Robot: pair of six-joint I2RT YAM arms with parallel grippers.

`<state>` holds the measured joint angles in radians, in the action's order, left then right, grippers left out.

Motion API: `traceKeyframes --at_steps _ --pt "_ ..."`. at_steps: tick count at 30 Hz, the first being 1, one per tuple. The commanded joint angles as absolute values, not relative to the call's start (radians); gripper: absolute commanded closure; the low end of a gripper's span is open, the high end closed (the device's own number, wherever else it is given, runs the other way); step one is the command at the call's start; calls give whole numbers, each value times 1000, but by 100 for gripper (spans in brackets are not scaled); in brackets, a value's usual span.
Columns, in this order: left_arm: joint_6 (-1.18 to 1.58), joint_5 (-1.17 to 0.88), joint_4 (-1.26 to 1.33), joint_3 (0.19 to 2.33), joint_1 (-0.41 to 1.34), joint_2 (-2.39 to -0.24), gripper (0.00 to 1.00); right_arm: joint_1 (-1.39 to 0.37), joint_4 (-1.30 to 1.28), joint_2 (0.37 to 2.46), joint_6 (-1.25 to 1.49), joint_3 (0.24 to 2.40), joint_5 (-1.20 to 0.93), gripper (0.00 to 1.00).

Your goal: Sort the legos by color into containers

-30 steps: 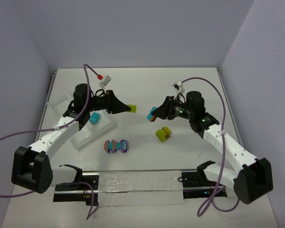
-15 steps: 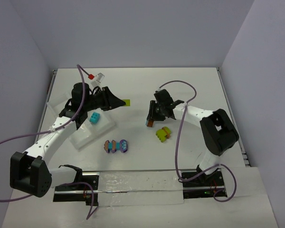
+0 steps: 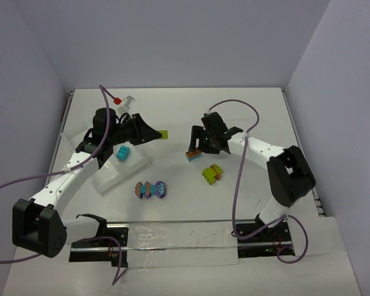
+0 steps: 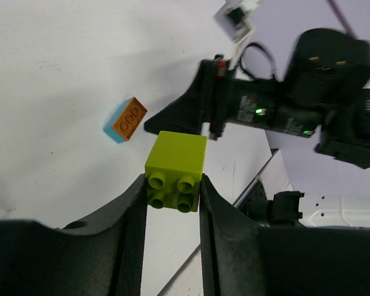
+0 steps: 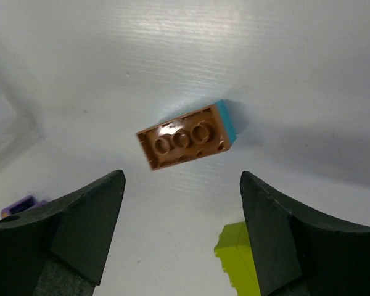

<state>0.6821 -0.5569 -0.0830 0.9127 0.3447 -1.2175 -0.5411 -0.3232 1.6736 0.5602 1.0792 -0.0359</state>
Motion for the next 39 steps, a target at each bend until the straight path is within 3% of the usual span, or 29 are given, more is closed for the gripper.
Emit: traceKeyframes --at_steps 1,9,14,21,39 --pt "634 -643 -78 971 341 -1208 100 -548 -257 1450 478 1101 -88 20" --pt "589 -851 -22 973 341 -1213 100 -540 189 1178 455 886 -590 27" --pt "614 -940 75 951 341 -1194 100 -541 223 1221 488 922 -753 20" --pt "684 -1039 215 911 341 -1154 100 -541 311 1262 549 919 -804 24" --pt "670 -1057 187 928 341 -1157 100 -557 476 1348 674 953 -927 35"
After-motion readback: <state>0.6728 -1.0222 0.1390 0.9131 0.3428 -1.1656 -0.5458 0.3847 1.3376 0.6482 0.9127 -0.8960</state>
